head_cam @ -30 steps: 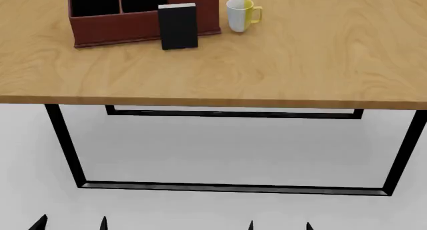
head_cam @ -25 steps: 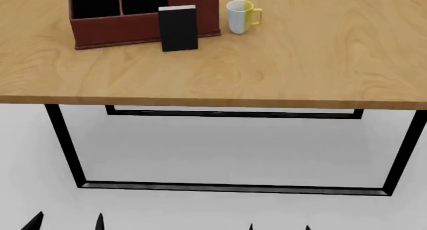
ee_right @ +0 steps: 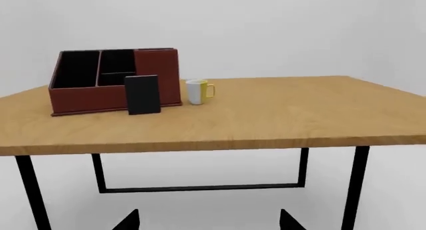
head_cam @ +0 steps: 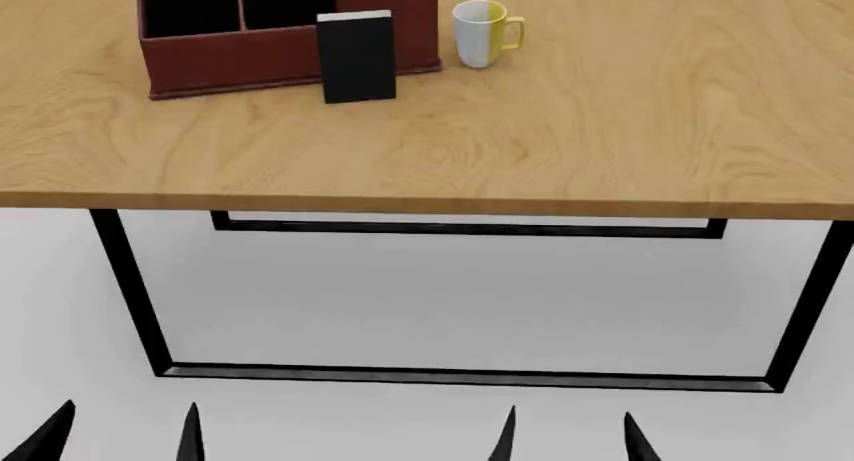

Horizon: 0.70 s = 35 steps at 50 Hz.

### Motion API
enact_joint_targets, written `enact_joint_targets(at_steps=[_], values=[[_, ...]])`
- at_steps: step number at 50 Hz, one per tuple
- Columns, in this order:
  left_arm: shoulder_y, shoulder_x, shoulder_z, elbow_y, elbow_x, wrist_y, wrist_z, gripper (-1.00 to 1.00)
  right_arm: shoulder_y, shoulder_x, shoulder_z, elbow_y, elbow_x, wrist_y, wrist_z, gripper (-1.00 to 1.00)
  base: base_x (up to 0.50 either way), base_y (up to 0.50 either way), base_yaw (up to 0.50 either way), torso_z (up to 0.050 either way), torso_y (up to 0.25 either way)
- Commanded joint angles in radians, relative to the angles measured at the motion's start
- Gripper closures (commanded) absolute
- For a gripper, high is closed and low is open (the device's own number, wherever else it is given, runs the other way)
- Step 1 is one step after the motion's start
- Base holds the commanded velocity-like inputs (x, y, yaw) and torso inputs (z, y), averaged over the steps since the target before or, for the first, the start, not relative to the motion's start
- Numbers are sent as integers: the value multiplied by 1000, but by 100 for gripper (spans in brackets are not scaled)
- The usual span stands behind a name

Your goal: Pick up the book and place it in the front compartment of the caddy.

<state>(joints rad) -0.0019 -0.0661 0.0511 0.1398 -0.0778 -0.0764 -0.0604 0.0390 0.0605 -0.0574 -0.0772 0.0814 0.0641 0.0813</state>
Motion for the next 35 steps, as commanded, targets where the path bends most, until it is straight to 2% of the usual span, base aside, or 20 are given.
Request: enact_joint_targets(at_steps=[1, 11, 24, 25, 28, 30, 31, 33, 35], values=[[-61, -31, -9, 162, -43, -96, -26, -100, 53, 28, -6, -182, 27, 143, 42, -100, 0, 0, 0, 0, 0], [-155, -90, -69, 384, -99, -283, -57, -100, 188, 78, -17, -493, 7, 463, 94, -100, 0, 0, 0, 0, 0], [-311, -170, -124, 746, -195, -662, -118, -100, 421, 137, 64, -969, 82, 1062, 142, -100, 0, 0, 0, 0, 0], [-322, -173, -128, 772, -202, -693, -125, -100, 433, 172, 74, -970, 158, 1057, 192, -100, 0, 0, 0, 0, 0], [-323, -157, -174, 861, -252, -743, -139, -100, 500, 454, 71, -970, 608, 988, 616, -100, 0, 0, 0, 0, 0], [-311, -168, -175, 906, -272, -763, -169, -100, 549, 595, 8, -970, 908, 892, 865, -100, 0, 0, 0, 0, 0], [-301, -195, -164, 907, -303, -738, -210, -100, 569, 647, -27, -969, 979, 849, 929, -100, 0, 0, 0, 0, 0], [-277, -332, -114, 907, -440, -637, -369, -100, 630, 752, -135, -970, 1056, 752, 1056, -100, 0, 0, 0, 0, 0], [-311, -442, -62, 907, -536, -614, -493, -100, 693, 827, -249, -970, 1091, 674, 1135, -100, 0, 0, 0, 0, 0]])
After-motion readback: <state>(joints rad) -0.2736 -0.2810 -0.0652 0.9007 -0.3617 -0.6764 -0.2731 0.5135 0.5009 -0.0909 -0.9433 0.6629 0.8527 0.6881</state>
